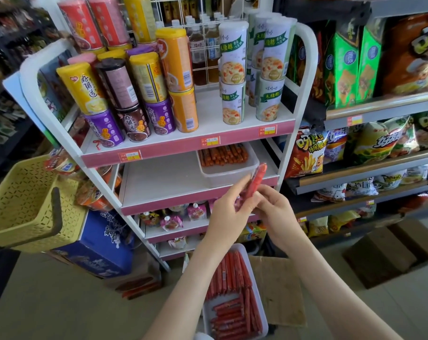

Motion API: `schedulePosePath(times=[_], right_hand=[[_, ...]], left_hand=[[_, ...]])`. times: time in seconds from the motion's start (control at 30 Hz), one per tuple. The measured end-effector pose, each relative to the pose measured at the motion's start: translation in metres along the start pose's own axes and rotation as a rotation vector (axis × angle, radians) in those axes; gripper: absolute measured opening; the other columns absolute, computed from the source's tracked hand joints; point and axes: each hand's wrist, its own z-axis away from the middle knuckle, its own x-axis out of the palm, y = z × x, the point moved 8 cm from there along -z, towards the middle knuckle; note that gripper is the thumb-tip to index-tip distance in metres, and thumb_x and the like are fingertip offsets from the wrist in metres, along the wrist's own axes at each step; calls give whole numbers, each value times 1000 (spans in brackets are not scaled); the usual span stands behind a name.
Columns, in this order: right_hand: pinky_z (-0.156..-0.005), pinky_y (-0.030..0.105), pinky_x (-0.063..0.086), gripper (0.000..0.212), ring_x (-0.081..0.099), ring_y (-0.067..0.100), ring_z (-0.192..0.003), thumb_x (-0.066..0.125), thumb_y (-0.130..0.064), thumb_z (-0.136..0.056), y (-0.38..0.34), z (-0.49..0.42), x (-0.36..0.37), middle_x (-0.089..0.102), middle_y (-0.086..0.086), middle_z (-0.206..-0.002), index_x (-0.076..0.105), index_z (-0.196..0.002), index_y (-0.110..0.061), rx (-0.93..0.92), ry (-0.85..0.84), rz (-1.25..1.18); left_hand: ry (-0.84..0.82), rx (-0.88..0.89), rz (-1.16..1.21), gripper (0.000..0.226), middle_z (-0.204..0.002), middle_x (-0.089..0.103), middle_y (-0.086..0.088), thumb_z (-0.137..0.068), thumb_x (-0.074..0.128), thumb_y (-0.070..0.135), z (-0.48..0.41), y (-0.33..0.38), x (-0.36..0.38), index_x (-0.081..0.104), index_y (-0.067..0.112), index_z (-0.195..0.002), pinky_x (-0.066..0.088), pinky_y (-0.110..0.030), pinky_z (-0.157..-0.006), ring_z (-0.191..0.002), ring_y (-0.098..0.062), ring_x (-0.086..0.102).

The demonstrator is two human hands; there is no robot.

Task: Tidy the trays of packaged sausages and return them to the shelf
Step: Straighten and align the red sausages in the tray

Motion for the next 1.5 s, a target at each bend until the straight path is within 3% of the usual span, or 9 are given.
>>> schedulePosePath(times=[0.2,0.4,0.53,0.6,0.87,1.0,1.2,1.33,1.5], right_hand=[[-67,29,58,22,71,20,-77,49,-18,-98,70,-6,-4,71,10,-84,64,-100,-3,465,145,-545],[-59,26,58,22,67,18,-71,45,-15,-100,152,-1,-3,68,10,-80,61,-90,-4,765,251,-570],[-55,22,54,16,64,14,-59,48,-6,-96,220,-13,-14,67,2,-64,61,-86,-5,754,158,-367],[-52,24,52,13,60,17,-54,52,-1,-93,267,-18,-19,64,5,-63,62,-85,-4,754,144,-209],[-76,39,56,15,67,20,-80,65,-7,-87,443,-1,-20,67,3,-90,63,-98,-17,840,48,119],[-81,17,46,14,60,9,-89,64,-13,-87,480,26,-38,63,-10,-91,60,-96,-22,739,-134,661],[-105,35,26,45,44,25,-121,56,-22,-90,528,90,-19,50,4,-131,44,-134,-16,567,-696,1173],[-100,36,23,37,37,27,-119,46,-18,-92,529,90,-14,44,7,-129,46,-129,-14,418,-704,1391],[-99,40,31,29,43,29,-112,59,-19,-90,532,81,-27,53,9,-117,63,-117,-12,398,-691,1263]], left_hand=[[-129,-172,-17,38,-133,49,21,-97,52,26,18,-51,6,51,32,-134,32,-4,-98,-123,11,41],[-12,-307,-270,32,-85,68,9,-93,57,32,40,-122,3,62,24,-123,41,-10,-68,-72,4,59],[-78,-554,-323,31,-93,69,-1,-95,54,32,66,-209,21,60,23,-124,41,-26,-70,-85,-19,64],[-113,-657,-254,30,-93,67,0,-94,56,27,77,-254,37,60,19,-122,37,-18,-68,-87,-18,62],[-278,-935,-399,18,-91,67,-12,-94,50,16,121,-417,80,63,3,-96,35,-19,-60,-84,-29,63],[-296,-1023,-595,25,-98,66,-16,-97,48,22,142,-466,79,61,2,-102,34,-28,-63,-86,-32,61],[-166,-904,-778,26,-97,64,-12,-101,39,24,132,-487,77,52,5,-113,36,-28,-62,-88,-27,62],[-125,-820,-785,29,-102,62,-13,-98,43,9,125,-492,83,42,7,-126,48,-35,-66,-87,-28,63],[29,-683,-656,31,-110,63,-12,-95,46,5,137,-474,69,52,5,-126,46,-27,-80,-98,-26,61]])
